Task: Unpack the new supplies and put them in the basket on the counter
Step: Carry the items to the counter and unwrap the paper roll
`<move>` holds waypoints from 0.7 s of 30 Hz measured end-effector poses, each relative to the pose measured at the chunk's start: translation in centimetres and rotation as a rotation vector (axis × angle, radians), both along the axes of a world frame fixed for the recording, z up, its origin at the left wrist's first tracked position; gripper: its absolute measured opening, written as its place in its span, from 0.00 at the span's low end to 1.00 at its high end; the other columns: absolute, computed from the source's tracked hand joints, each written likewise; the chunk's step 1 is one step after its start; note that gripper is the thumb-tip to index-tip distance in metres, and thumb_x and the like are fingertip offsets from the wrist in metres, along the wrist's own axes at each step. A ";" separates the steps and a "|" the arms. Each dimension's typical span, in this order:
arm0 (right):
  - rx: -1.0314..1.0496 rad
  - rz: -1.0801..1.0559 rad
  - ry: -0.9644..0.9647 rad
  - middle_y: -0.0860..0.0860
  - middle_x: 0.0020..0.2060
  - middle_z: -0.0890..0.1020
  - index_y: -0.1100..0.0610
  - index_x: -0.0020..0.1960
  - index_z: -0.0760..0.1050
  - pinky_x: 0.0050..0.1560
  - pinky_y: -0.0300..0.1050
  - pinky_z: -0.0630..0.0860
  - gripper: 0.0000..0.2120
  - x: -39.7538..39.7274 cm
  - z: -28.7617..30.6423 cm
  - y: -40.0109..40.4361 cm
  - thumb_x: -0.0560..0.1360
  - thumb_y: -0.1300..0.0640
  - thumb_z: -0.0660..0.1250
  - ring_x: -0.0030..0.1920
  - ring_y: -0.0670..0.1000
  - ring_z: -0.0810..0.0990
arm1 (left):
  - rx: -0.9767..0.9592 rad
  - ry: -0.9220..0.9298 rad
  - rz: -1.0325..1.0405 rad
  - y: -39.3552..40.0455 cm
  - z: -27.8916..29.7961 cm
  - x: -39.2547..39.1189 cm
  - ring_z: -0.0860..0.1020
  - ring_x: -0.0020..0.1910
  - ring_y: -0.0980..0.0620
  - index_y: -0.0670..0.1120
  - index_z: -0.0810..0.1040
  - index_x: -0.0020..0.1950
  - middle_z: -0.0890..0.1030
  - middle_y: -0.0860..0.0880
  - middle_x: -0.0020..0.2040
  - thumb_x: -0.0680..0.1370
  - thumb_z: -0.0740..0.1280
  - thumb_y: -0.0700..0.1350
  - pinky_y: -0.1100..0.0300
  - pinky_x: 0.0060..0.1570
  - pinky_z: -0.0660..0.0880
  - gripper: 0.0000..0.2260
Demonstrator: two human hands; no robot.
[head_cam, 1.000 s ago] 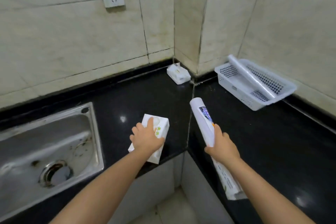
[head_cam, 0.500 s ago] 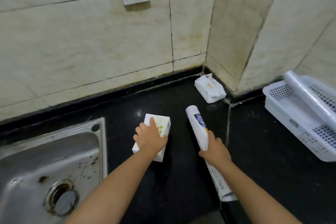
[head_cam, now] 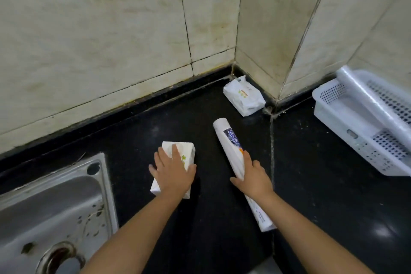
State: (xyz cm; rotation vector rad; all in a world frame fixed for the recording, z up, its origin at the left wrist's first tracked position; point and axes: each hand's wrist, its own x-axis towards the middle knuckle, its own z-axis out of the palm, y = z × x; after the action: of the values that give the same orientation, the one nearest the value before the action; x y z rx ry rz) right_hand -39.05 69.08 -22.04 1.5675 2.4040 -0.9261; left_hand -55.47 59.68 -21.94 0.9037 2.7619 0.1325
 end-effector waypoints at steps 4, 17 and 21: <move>0.023 -0.009 0.067 0.60 0.68 0.65 0.55 0.75 0.46 0.64 0.52 0.68 0.39 3.0 1.4 -0.5 0.74 0.44 0.63 0.67 0.61 0.66 | 0.080 0.039 -0.262 0.9 1.4 1.6 0.50 0.75 0.41 0.46 0.59 0.72 0.52 0.39 0.76 0.76 0.61 0.55 0.44 0.73 0.51 0.28; 0.192 -0.094 -0.189 0.59 0.63 0.70 0.62 0.66 0.62 0.61 0.50 0.69 0.22 4.4 1.4 -6.6 0.74 0.60 0.63 0.63 0.59 0.69 | -0.064 -0.033 -0.716 -0.9 1.4 7.9 0.57 0.75 0.46 0.44 0.60 0.73 0.60 0.45 0.76 0.79 0.55 0.42 0.53 0.73 0.58 0.22; 0.100 -0.243 -0.156 0.59 0.63 0.72 0.62 0.68 0.58 0.60 0.50 0.70 0.30 4.1 0.3 -6.4 0.71 0.57 0.67 0.62 0.59 0.72 | -0.075 -0.080 -0.678 -1.7 1.6 7.1 0.58 0.74 0.45 0.44 0.60 0.73 0.60 0.43 0.75 0.80 0.54 0.43 0.52 0.72 0.59 0.21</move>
State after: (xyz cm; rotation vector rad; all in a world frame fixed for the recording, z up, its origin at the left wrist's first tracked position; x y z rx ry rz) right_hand -34.99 62.66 -21.70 1.9243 2.2200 -0.6980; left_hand -48.39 58.00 -20.29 1.6962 2.2204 -0.0519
